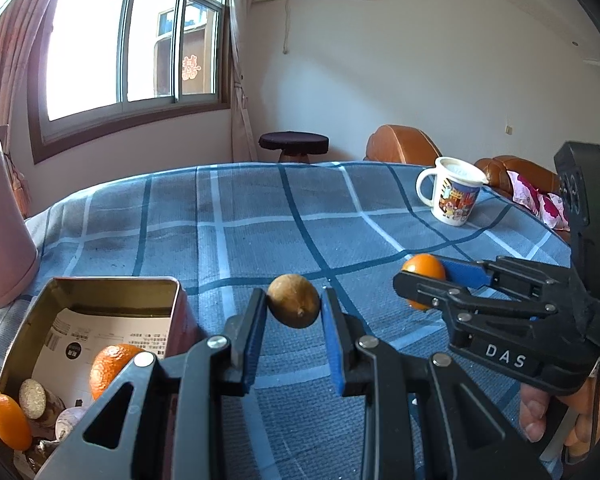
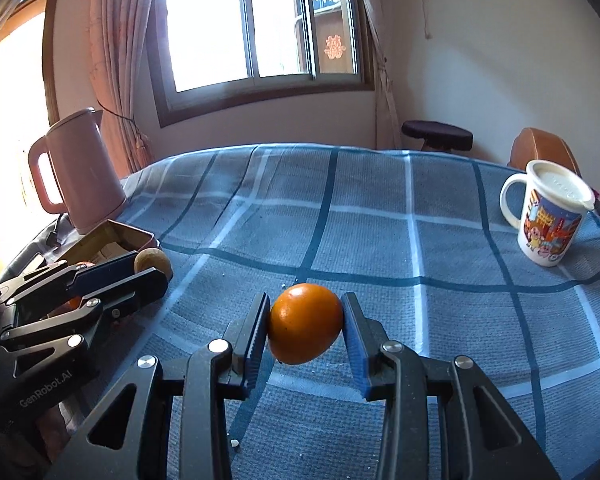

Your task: Organize fruits

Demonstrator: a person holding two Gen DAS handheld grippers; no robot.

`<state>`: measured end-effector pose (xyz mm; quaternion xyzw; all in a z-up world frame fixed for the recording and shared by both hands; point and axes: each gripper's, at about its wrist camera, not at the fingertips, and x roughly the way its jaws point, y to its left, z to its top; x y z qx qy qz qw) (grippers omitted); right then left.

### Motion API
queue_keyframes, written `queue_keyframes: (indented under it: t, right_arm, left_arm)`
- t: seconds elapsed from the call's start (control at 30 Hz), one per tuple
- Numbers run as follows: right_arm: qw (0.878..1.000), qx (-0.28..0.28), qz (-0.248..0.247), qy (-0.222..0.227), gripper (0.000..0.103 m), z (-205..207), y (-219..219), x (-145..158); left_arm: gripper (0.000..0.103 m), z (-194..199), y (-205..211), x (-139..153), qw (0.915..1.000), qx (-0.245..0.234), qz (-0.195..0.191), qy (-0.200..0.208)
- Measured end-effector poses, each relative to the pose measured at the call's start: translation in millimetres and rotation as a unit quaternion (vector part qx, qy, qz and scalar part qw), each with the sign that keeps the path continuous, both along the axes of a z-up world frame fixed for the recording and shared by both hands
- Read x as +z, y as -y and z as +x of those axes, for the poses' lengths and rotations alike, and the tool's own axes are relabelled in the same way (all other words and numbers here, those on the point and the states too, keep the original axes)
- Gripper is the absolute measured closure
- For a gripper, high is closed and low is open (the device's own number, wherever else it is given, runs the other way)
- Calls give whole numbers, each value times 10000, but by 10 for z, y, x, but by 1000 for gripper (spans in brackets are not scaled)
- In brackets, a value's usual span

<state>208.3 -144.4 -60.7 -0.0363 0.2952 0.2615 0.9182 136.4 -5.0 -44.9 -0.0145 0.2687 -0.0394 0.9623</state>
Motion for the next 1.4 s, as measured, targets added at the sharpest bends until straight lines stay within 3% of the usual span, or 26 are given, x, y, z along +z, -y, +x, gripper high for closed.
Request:
queue_keyframes:
  t: [1.4]
  right_arm:
    - [9950, -277, 221, 936, 65, -331, 84, 163]
  left_arm:
    - [74, -277, 63, 100, 9973, 133, 312, 651]
